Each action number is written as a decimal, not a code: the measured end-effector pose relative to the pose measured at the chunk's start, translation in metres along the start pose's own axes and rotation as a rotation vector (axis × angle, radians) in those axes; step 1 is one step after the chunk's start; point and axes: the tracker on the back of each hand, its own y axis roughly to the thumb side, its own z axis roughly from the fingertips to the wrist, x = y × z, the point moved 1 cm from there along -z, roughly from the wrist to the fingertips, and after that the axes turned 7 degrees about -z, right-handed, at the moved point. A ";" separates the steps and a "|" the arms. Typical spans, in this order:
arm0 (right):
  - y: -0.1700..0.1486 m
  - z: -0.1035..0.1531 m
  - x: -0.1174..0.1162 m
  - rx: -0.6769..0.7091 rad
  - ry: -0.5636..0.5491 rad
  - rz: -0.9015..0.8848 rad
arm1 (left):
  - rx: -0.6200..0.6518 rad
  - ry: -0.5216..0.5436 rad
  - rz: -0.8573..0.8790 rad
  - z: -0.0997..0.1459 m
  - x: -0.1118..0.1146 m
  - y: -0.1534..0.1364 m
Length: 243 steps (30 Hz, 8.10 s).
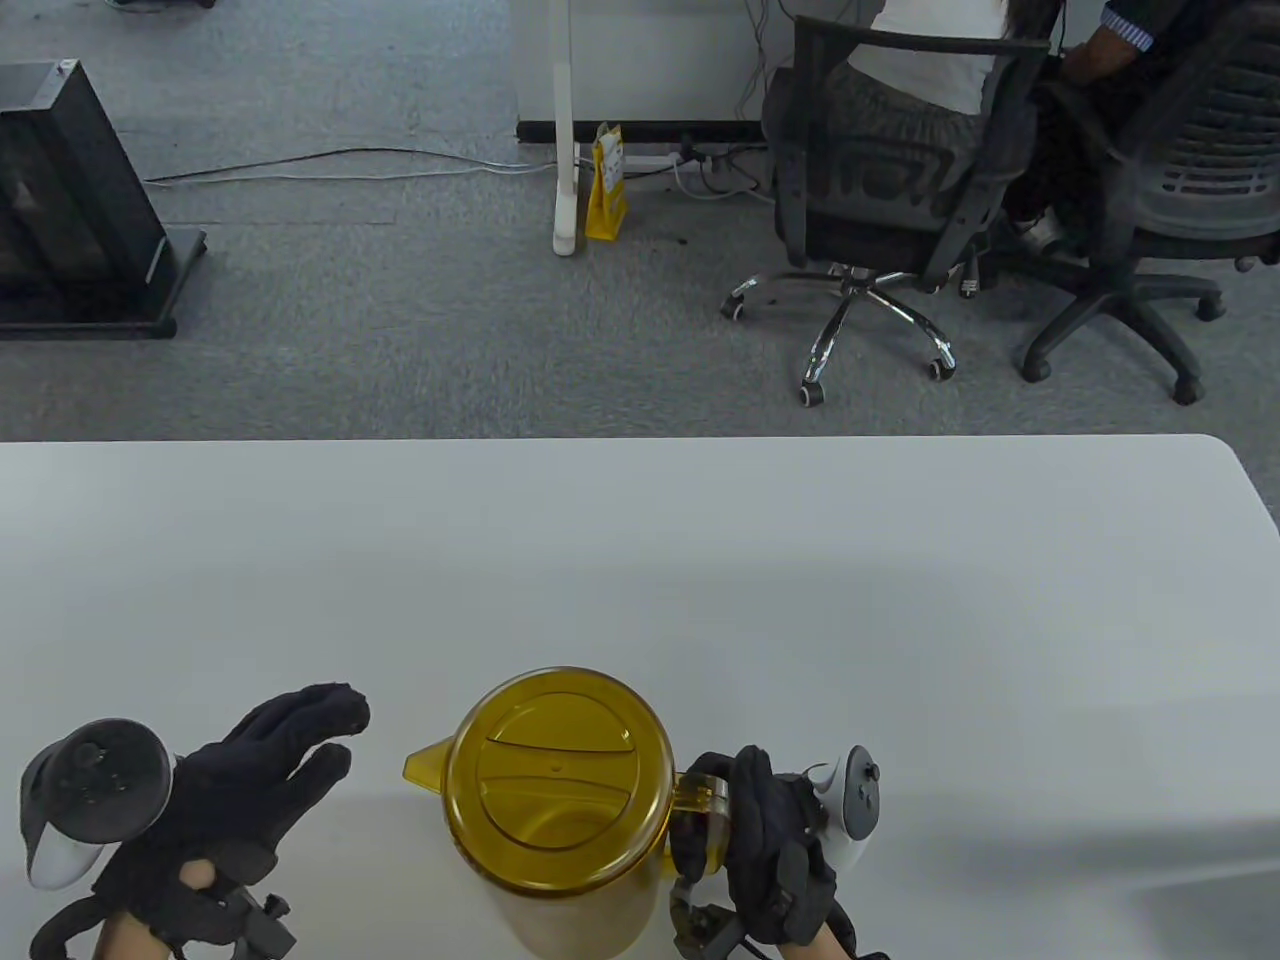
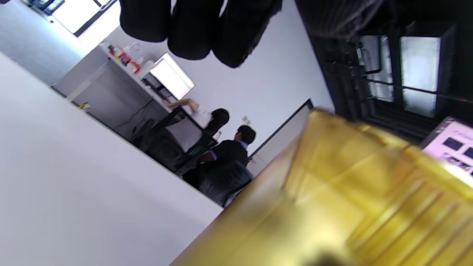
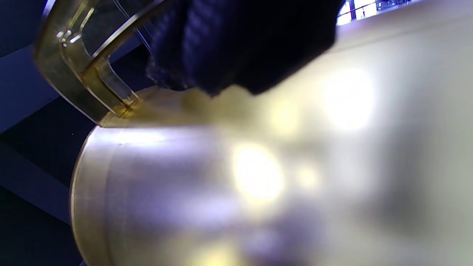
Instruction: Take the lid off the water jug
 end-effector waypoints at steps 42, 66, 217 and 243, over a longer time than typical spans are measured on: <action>-0.001 0.010 -0.004 -0.096 0.022 -0.055 | 0.393 -0.380 -0.523 -0.084 0.096 0.153; -0.001 0.012 -0.005 -0.120 0.024 -0.041 | 0.481 -0.355 -0.693 -0.082 0.088 0.175; -0.016 0.013 0.001 -0.130 -0.010 -0.155 | -0.173 -0.110 -0.421 0.002 0.058 -0.050; -0.017 0.013 0.003 -0.141 -0.023 -0.146 | -0.245 -0.185 -0.382 0.003 0.067 -0.072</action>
